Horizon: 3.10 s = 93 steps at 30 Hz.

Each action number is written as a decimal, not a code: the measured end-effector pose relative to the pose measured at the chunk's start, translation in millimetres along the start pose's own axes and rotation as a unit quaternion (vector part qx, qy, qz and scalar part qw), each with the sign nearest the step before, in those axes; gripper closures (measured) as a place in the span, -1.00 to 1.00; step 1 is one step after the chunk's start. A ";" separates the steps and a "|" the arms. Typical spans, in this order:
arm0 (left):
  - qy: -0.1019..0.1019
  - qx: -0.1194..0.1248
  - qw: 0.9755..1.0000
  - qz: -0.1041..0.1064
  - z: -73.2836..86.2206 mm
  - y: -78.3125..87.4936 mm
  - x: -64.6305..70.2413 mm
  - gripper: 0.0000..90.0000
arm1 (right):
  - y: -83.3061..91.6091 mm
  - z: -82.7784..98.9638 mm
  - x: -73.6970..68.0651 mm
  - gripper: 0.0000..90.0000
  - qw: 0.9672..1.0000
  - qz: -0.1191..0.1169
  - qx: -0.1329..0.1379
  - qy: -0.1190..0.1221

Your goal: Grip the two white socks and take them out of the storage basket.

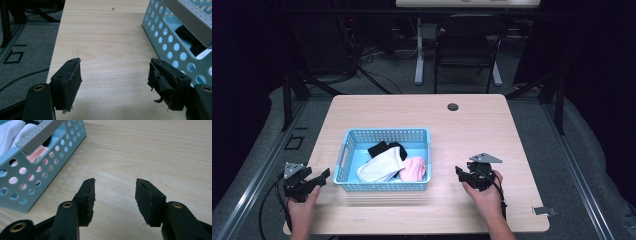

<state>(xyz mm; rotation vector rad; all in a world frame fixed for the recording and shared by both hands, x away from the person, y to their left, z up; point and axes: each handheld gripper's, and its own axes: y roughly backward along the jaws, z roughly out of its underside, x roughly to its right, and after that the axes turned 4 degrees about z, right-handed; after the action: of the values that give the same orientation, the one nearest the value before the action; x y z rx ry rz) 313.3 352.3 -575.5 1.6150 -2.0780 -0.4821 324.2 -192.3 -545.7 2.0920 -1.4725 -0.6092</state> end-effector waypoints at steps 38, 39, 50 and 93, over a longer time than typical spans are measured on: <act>0.003 0.007 1.000 0.004 -0.5 -0.2 -0.5 -0.41 | -72.5 -121.3 -140.2 0.43 0.977 -0.147 -0.134 0.069; 0.003 0.007 1.000 0.004 -0.5 -0.2 -0.5 -0.41 | -76.7 -121.2 -141.6 0.44 0.976 -0.149 -0.144 0.064; 0.002 0.007 1.000 0.004 -0.8 -0.4 -0.8 -0.41 | -106.9 -119.8 -156.2 0.55 0.966 -0.154 -0.204 0.044; 0.003 0.008 1.000 0.004 -1.2 0.0 -0.8 -0.41 | -8.0 -132.1 -196.9 0.97 0.967 -0.176 0.066 0.171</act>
<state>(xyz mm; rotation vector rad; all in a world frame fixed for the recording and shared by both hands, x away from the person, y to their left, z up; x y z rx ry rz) 314.1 353.1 -574.6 1.6144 -2.0881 -0.4572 350.2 16.0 -434.9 2.4395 -0.9804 -0.2557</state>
